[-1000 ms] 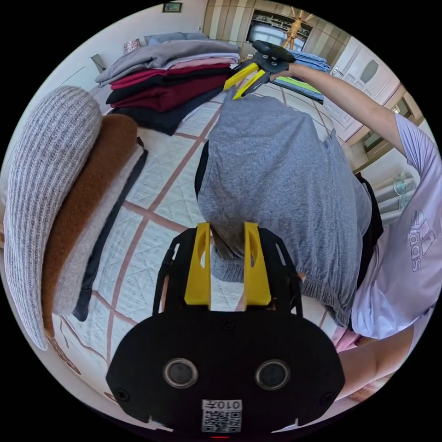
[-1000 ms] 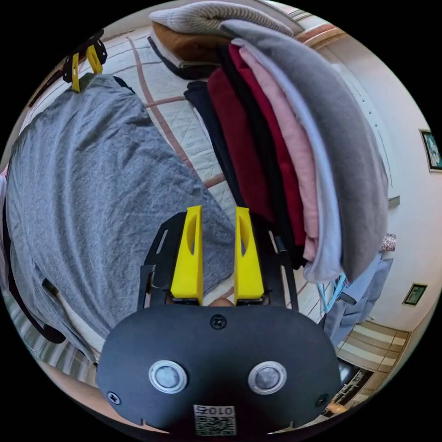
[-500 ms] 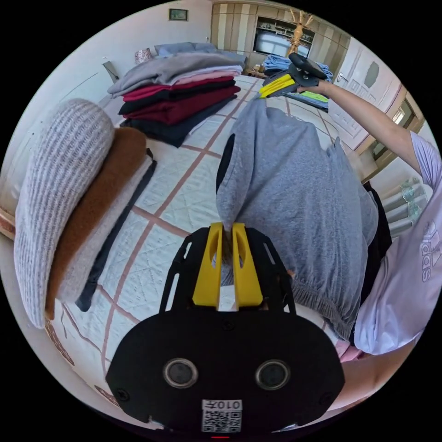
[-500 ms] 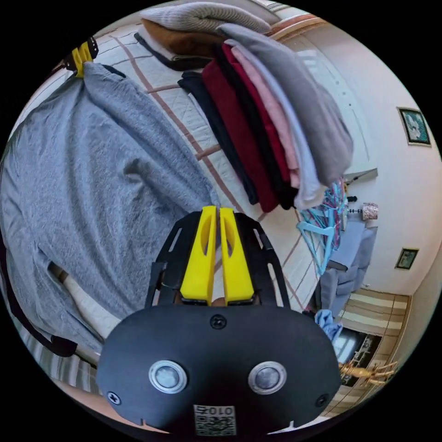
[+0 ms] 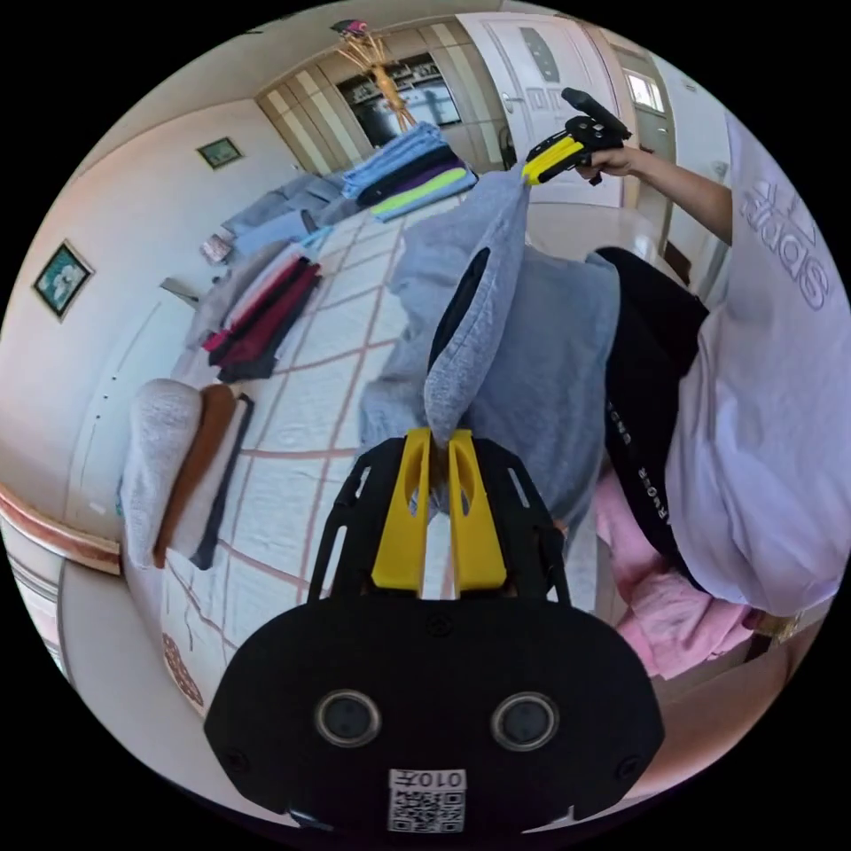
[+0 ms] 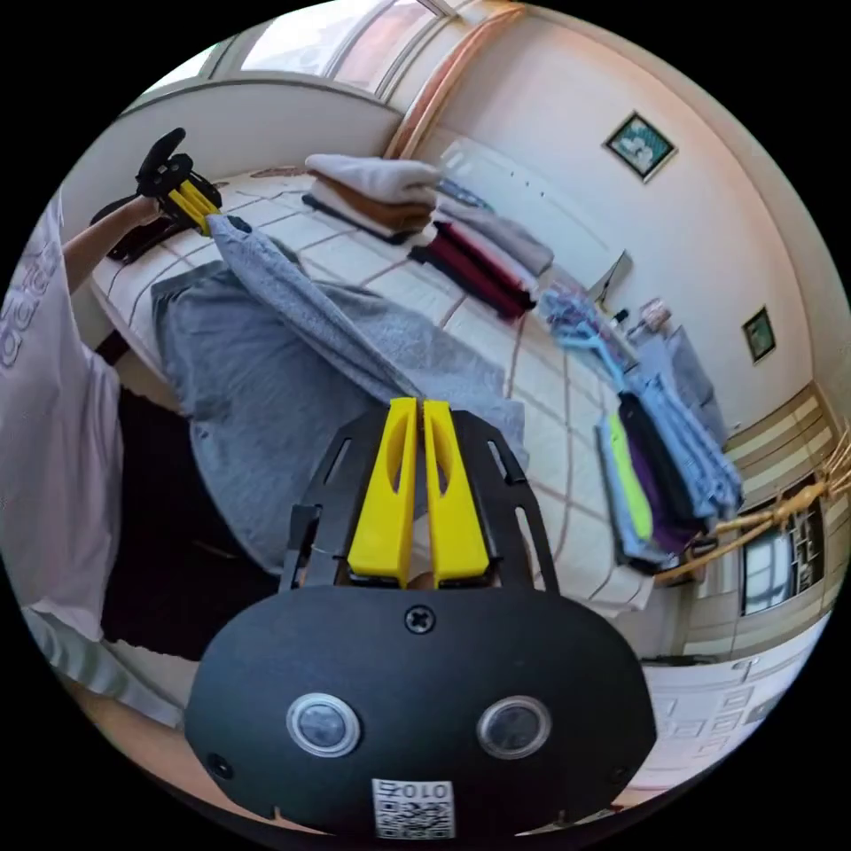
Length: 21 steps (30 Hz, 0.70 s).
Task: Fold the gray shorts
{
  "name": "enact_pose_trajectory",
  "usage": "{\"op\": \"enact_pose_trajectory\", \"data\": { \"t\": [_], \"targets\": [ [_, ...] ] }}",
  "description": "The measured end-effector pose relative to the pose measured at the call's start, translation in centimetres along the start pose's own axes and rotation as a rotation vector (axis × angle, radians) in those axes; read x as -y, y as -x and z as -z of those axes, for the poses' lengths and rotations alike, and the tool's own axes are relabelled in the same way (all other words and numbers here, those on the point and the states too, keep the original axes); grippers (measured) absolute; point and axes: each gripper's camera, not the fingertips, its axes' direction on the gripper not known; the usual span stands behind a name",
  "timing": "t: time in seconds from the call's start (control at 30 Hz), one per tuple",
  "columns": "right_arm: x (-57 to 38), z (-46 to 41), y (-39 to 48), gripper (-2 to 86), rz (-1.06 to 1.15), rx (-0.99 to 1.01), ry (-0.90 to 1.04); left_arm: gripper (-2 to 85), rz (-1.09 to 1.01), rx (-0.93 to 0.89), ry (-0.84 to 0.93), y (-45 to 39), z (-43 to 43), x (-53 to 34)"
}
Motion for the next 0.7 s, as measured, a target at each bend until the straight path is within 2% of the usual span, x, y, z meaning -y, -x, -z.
{"op": "enact_pose_trajectory", "data": {
  "t": [0.07,0.13,0.27,0.43,0.57,0.7],
  "targets": [
    [-2.6,-2.9,1.8,1.3,-0.064,0.054,0.042,1.0,-0.058,-0.031,0.1,-3.4,-2.5,0.2],
    [-4.3,-5.3,2.4,1.3,-0.129,0.088,0.076,0.9,-0.077,-0.025,0.125,-4.9,-3.5,0.4],
    [-4.9,-5.4,2.6,1.3,-0.173,0.043,0.049,0.8,-0.013,-0.04,0.056,-4.6,-0.8,0.8],
    [-6.6,-2.7,4.0,1.3,-0.13,-0.062,-0.023,0.8,-0.093,0.038,0.003,-7.6,3.1,1.1],
    [-9.2,-8.6,5.0,1.3,-0.184,0.005,0.134,0.8,-0.12,-0.014,0.078,-11.3,0.6,1.2],
    [-9.3,-10.1,5.7,1.3,-0.17,-0.024,0.189,0.9,-0.12,0.064,0.075,-13.7,1.3,1.4]
  ]
}}
